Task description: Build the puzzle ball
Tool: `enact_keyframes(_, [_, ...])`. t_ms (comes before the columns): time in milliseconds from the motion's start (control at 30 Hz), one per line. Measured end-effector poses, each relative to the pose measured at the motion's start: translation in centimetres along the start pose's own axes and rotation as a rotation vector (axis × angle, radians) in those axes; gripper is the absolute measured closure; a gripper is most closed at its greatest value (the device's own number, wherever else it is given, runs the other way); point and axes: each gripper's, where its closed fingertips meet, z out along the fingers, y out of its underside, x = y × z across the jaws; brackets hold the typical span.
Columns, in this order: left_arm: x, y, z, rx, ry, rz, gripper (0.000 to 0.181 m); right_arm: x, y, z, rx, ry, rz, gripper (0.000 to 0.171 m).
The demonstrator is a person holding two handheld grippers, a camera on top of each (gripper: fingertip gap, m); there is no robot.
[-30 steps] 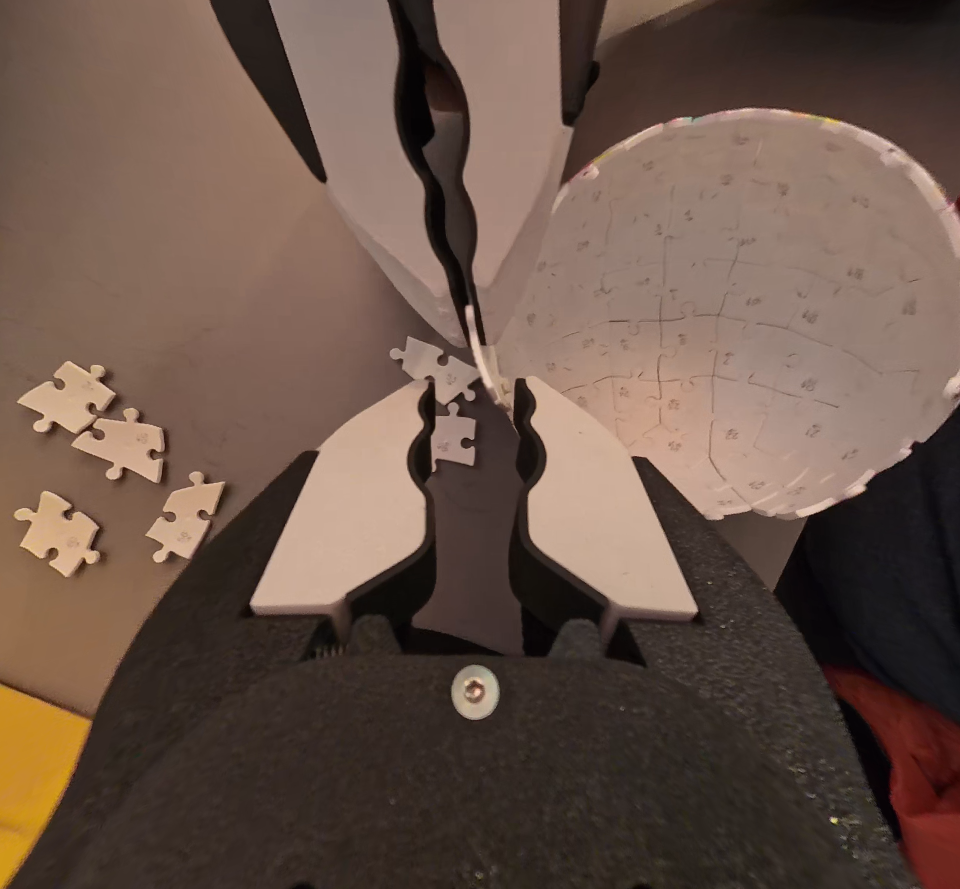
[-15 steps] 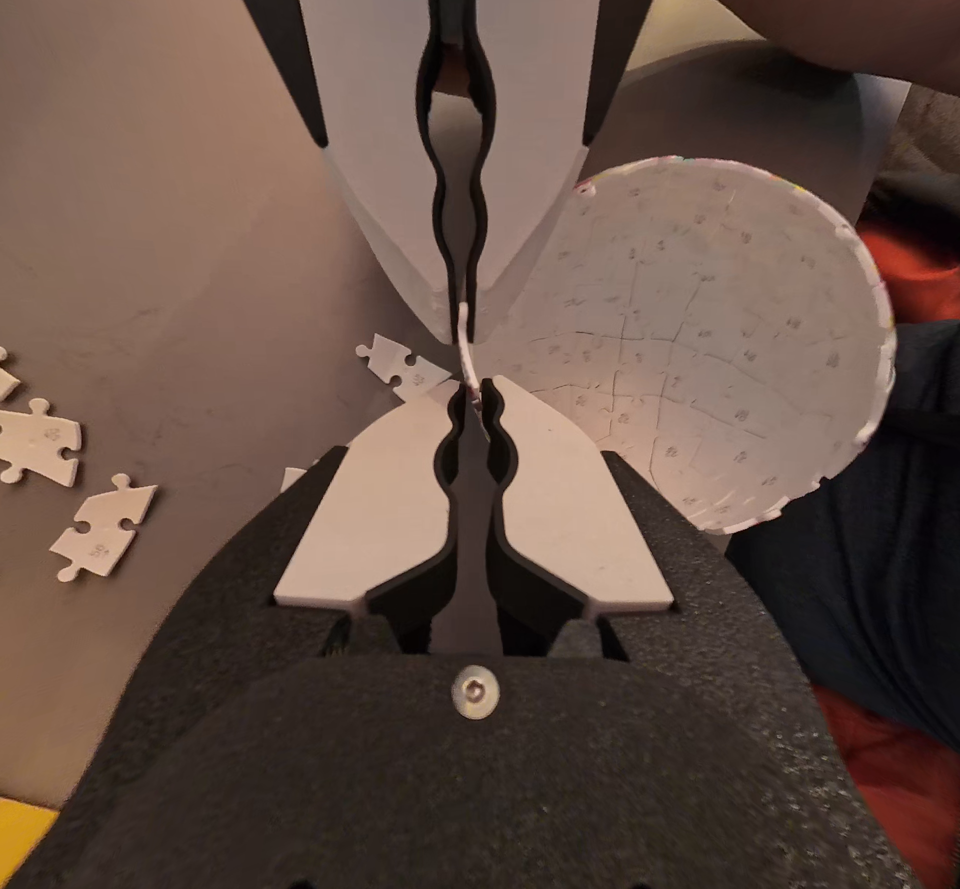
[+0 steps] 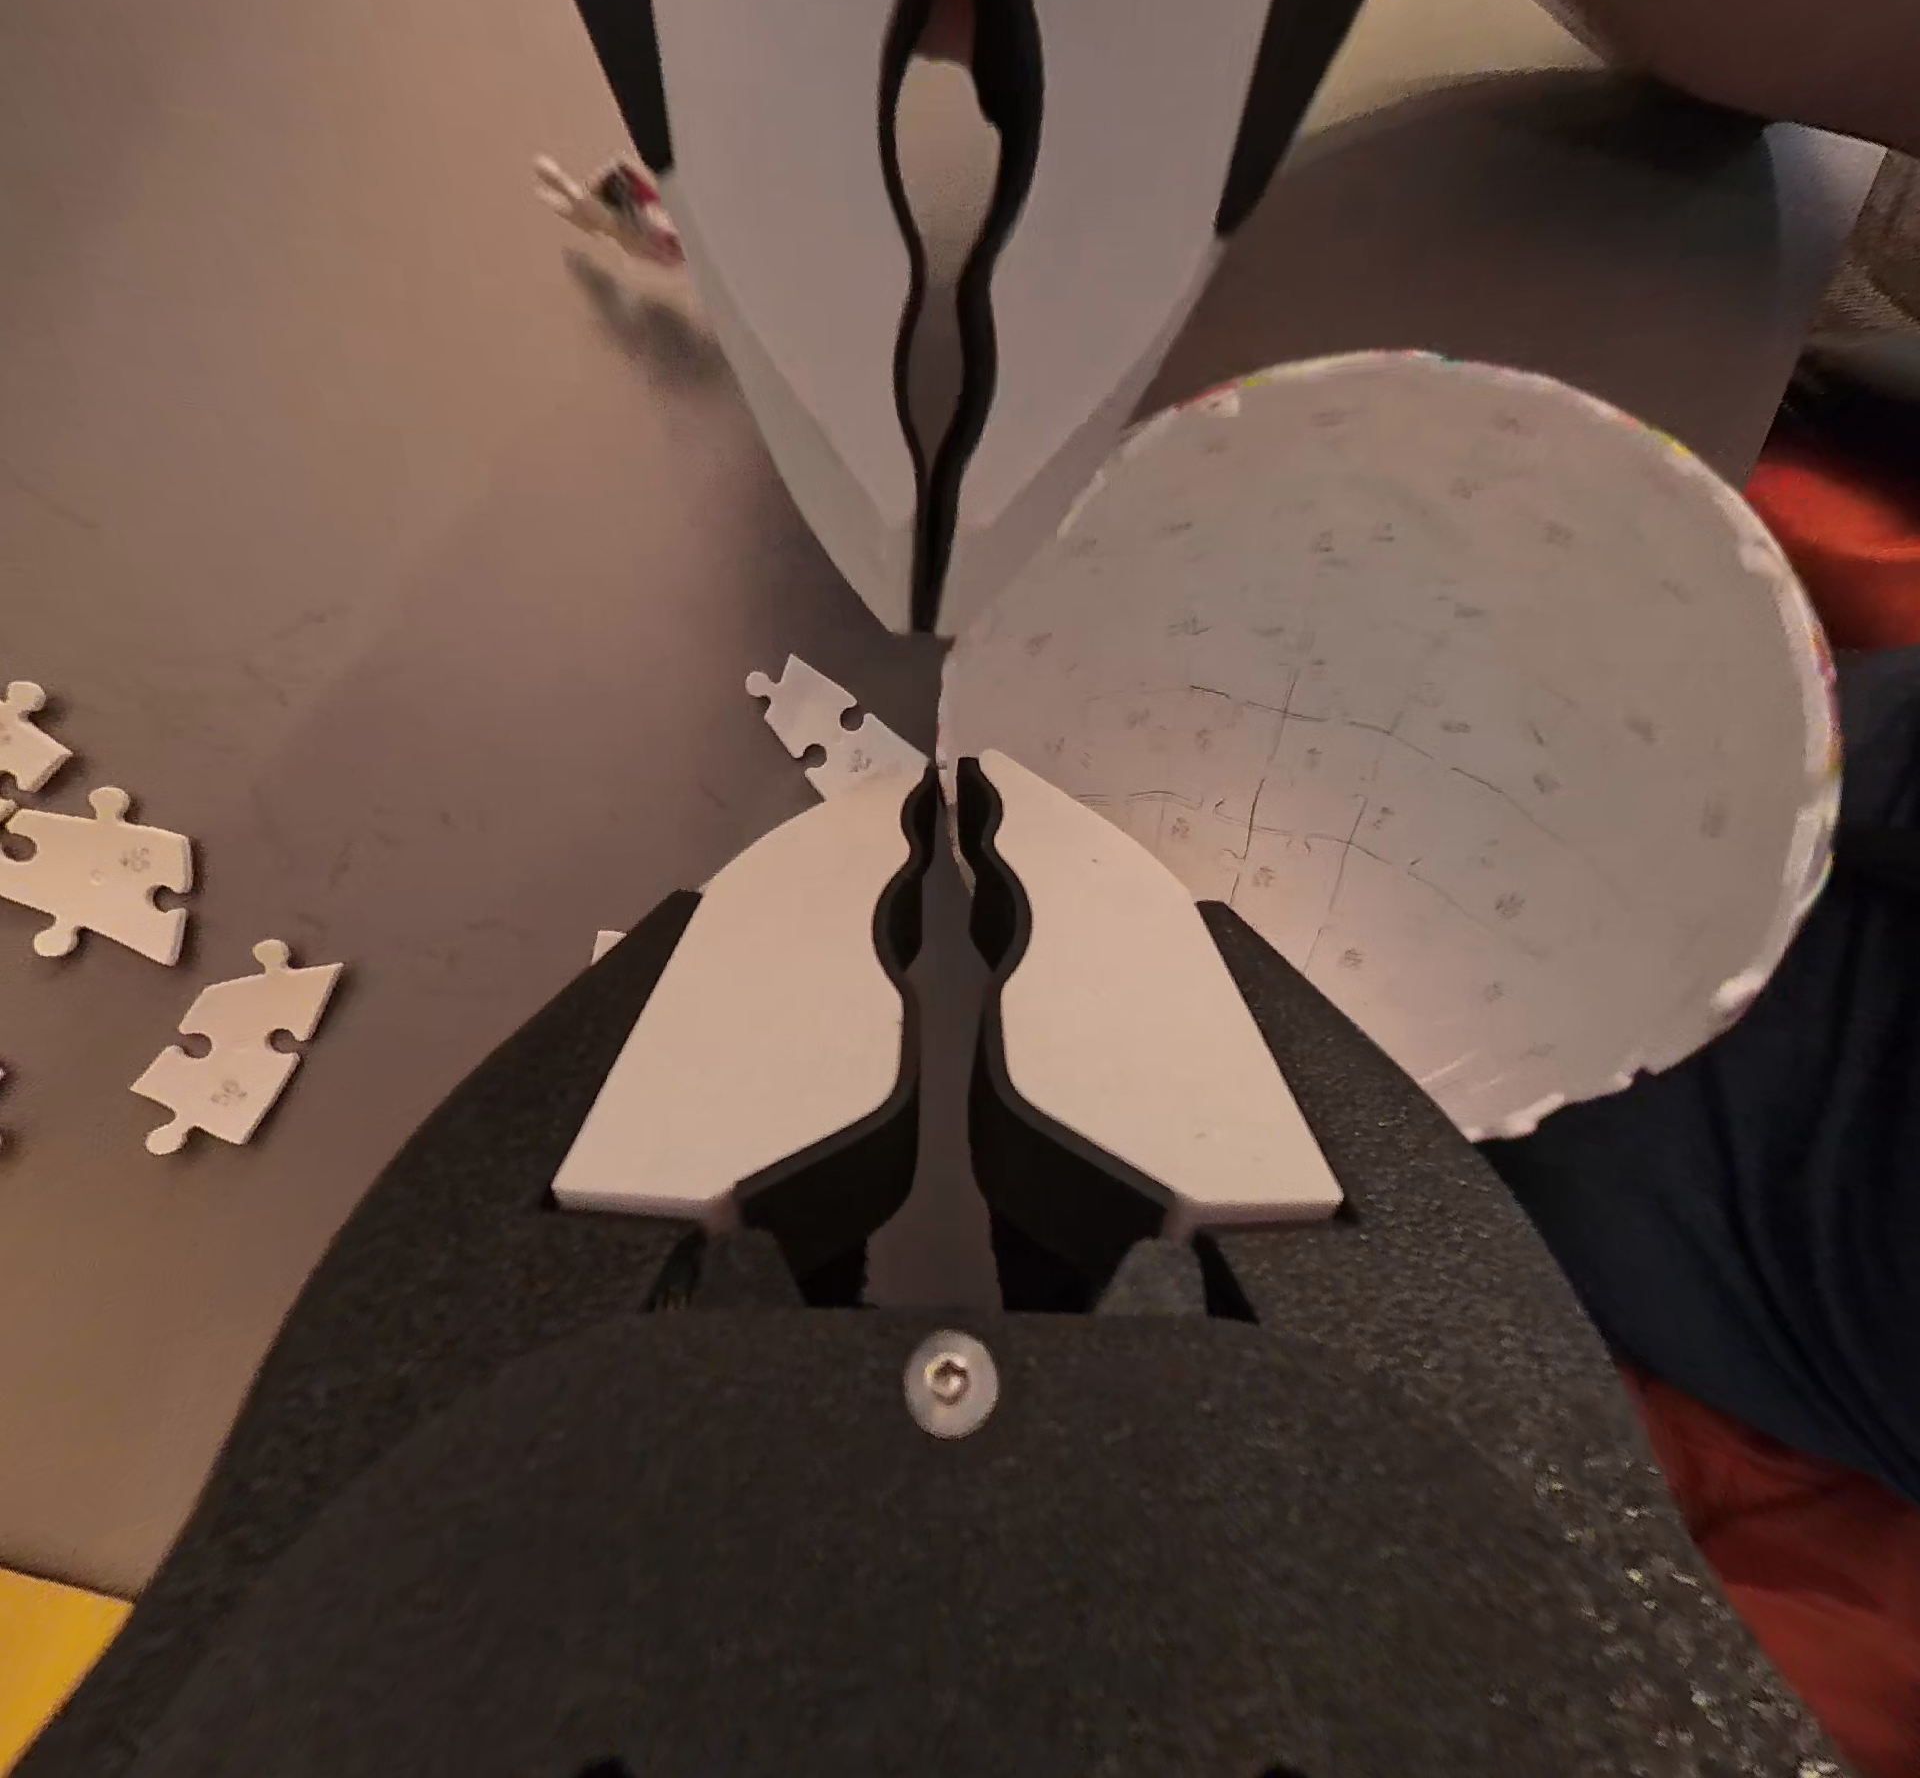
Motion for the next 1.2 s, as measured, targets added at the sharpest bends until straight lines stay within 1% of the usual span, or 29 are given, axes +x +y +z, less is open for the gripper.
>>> enact_keyframes(100, [0.1,-0.1,-0.1,0.008,0.0,0.014,0.178,0.7,-1.2,-1.4,0.071,0.029,0.019,0.17])
enact_keyframes(167, [0.3,-0.2,-0.1,0.017,0.012,0.013,0.178,1.3,-2.3,-2.7,0.134,0.054,0.032,0.163])
enact_keyframes(233, [0.3,-0.2,-0.1,0.02,0.016,0.011,0.178,1.9,-3.0,-4.2,0.179,0.079,0.045,0.162])
enact_keyframes(300, [0.3,-0.2,-0.2,0.022,0.018,0.016,0.178,2.6,-2.9,-5.7,0.187,0.116,0.057,0.161])
enact_keyframes(333, [0.4,-0.1,-0.2,0.022,0.019,0.017,0.178,3.4,-2.2,-6.5,0.167,0.166,0.069,0.16])
enact_keyframes(400, [0.4,-0.1,-0.3,0.019,0.017,0.02,0.177,6.0,0.4,-8.5,0.067,0.338,0.136,0.151])
enact_keyframes(500, [0.5,-0.2,-0.3,0.018,0.006,0.035,0.177,7.8,6.3,-10.5,-0.21,0.485,0.212,0.138])
enact_keyframes(567, [0.5,-0.3,-0.2,0.016,0.0,0.045,0.177,8.0,10.0,-10.9,-0.391,0.507,0.232,0.133])
enact_keyframes(633, [0.6,-0.4,-0.2,0.013,-0.001,0.05,0.177,8.2,12.0,-10.5,-0.476,0.494,0.229,0.126])
enact_keyframes(700, [0.6,-0.5,-0.2,0.012,-0.001,0.052,0.177,8.3,13.1,-9.9,-0.523,0.474,0.206,0.124])
enact_keyframes(733, [0.6,-0.5,-0.2,0.011,-0.002,0.052,0.177,8.4,12.6,-9.6,-0.491,0.459,0.214,0.127])
enact_keyframes(767, [0.6,-0.5,-0.1,0.009,-0.003,0.051,0.177,8.3,12.7,-9.6,-0.501,0.445,0.224,0.139])
enact_keyframes(800, [0.7,-0.5,-0.1,0.007,-0.003,0.05,0.177,8.1,13.1,-9.7,-0.534,0.432,0.237,0.146])
enact_keyframes(867, [0.7,-0.4,-0.1,0.001,-0.006,0.052,0.175,8.2,13.0,-9.6,-0.523,0.437,0.26,0.147])
enact_keyframes(1000, [0.7,-0.5,-0.3,0.001,-0.022,0.051,0.164,8.3,13.0,-9.6,-0.517,0.462,0.232,0.147])
enact_keyframes(1200, [1.2,-0.4,-0.5,-0.005,-0.02,0.056,0.164,8.1,12.7,-9.4,-0.563,0.503,0.184,0.147])
